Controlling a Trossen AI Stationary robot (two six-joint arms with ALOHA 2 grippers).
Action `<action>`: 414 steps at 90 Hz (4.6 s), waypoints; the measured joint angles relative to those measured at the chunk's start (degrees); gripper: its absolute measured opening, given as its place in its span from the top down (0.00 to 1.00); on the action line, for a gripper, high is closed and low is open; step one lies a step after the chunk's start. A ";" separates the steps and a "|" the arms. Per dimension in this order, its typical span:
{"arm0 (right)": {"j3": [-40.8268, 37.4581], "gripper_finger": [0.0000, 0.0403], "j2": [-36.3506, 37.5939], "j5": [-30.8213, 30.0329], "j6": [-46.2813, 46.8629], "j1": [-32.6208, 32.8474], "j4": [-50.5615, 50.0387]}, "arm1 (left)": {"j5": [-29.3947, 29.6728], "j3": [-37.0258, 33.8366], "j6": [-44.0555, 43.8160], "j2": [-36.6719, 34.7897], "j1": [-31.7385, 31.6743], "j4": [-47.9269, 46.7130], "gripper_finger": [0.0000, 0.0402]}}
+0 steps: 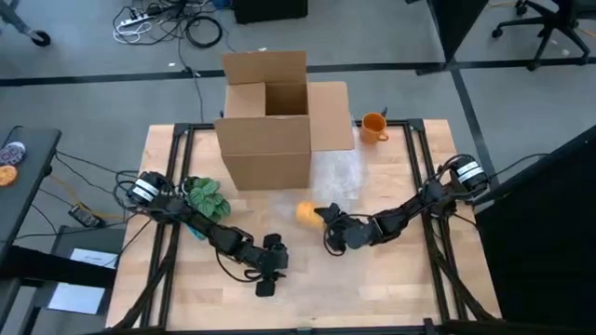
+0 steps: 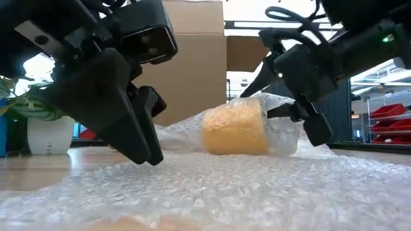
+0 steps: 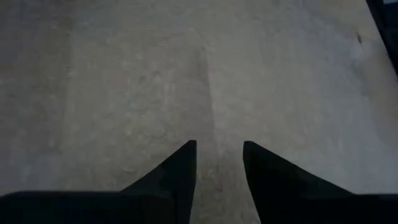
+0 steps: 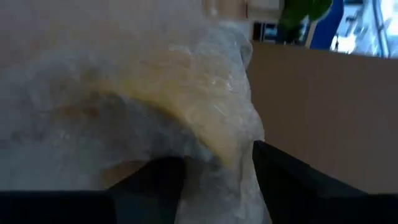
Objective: Wrap mug
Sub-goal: Wrap the yellow mug with the bubble wrap
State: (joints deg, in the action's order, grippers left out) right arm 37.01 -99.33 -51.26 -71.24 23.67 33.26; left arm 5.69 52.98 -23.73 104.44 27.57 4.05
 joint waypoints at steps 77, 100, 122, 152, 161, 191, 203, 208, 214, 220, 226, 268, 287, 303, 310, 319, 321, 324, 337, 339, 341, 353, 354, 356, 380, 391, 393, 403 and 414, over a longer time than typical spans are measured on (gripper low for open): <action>0.09 0.56 1.40 -20.85 19.13 18.73 11.81 | 0.61 0.38 -5.02 -0.46 0.98 -16.61 0.71; -2.86 0.56 10.68 -17.57 25.02 12.32 11.51 | 0.58 0.31 -5.30 -0.39 1.26 -16.73 0.71; -9.91 0.56 29.20 -7.44 38.87 2.79 -0.31 | 0.90 0.29 -6.57 -0.39 2.48 -17.49 0.71; -10.60 0.57 36.83 29.19 67.09 -12.27 -27.28 | 1.27 0.29 -6.53 -0.39 2.46 -17.74 0.71; -10.58 0.57 32.25 34.38 65.79 -13.52 -21.18 | 1.16 0.29 -6.57 -0.39 2.15 -17.73 0.71; -6.50 0.57 12.74 40.06 65.24 -11.98 -6.88 | 2.26 0.31 -6.41 -0.37 2.14 -17.57 0.71; -2.65 0.58 7.49 33.25 61.23 -10.41 -7.04 | 3.39 0.23 -4.98 -0.30 2.14 -16.69 0.71; -1.16 0.58 5.92 29.91 59.82 -9.59 -7.21 | 4.08 0.23 -4.96 -0.25 2.05 -16.45 0.71; 0.42 0.58 4.88 27.09 57.68 -8.39 -7.41 | 4.31 0.23 -4.94 -0.29 1.87 -16.55 0.71; 1.68 0.58 4.76 24.33 55.65 -6.98 -7.40 | 4.31 0.23 -4.99 -1.17 1.81 -17.67 0.71; 2.57 0.58 5.19 21.70 53.17 -5.51 -7.26 | 4.30 0.07 -5.05 -3.12 1.77 -20.23 0.71; 3.91 0.58 6.08 16.79 47.10 -3.11 -7.91 | 19.98 0.03 -3.69 -21.77 1.27 -32.74 0.71; 3.91 0.58 4.51 19.51 47.08 -3.58 -11.40 | 29.33 -0.06 -2.51 -17.86 -5.74 -32.66 0.71; 3.91 0.57 -0.89 13.46 43.87 -4.40 -4.38 | 24.44 -0.02 2.42 -11.45 -11.07 -27.15 0.71; 4.75 0.56 -4.58 11.59 41.15 -4.93 0.32 | 21.44 0.01 5.34 -8.33 -12.33 -22.26 0.71; 8.29 0.56 -9.20 9.92 37.81 -5.19 2.61 | 18.70 -0.06 7.82 -5.05 -13.56 -18.41 0.71; 9.25 0.56 -10.24 9.39 37.15 -5.19 2.60 | 18.39 -0.08 8.05 -4.40 -13.73 -17.97 0.71; 10.67 0.56 -11.64 8.44 36.58 -5.18 2.56 | 18.32 -0.08 8.11 -3.58 -13.95 -17.60 0.71; 15.59 0.57 -15.52 4.88 34.34 -5.11 2.47 | 18.08 -0.08 7.49 -2.82 -14.36 -18.54 0.71; 15.93 0.57 -15.68 4.89 33.58 -5.11 2.40 | 18.14 -0.08 7.37 -2.82 -14.40 -18.68 0.71; 16.12 0.58 -15.74 5.01 32.74 -5.11 2.32 | 18.23 -0.08 7.36 -2.98 -14.40 -18.89 0.71; 16.48 0.65 -15.72 6.62 29.76 -5.02 2.47 | 18.38 0.56 8.44 -3.50 -14.40 -21.44 0.71; 16.48 0.67 -15.72 6.61 29.45 -4.99 2.47 | 18.42 0.71 8.54 -3.52 -14.40 -21.81 0.71; 16.50 0.69 -15.72 6.61 28.65 -4.92 2.50 | 18.44 0.99 8.71 -3.54 -14.40 -22.54 0.71; 16.68 0.96 -15.89 3.08 20.98 -4.41 4.19 | 18.88 5.71 11.75 -3.68 -13.31 -35.43 0.71; 16.62 0.97 -15.92 -0.58 21.52 -3.86 4.59 | 18.99 8.39 7.58 -4.65 -10.73 -50.09 0.71; 16.61 0.97 -15.91 -1.20 22.22 -3.73 4.57 | 19.19 8.59 6.08 -5.08 -10.05 -51.12 0.71; 16.54 0.97 -15.91 -6.64 28.95 -3.02 5.05 | 21.41 8.77 -3.21 -8.18 -5.36 -50.12 0.71; 16.41 0.97 -15.91 -11.98 37.44 -2.41 4.75 | 27.30 8.70 -8.29 -8.39 1.57 -38.03 0.71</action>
State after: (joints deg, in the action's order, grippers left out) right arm 53.43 -115.24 -63.24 -33.80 21.26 38.00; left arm 33.00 61.69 -32.02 96.05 29.14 -33.98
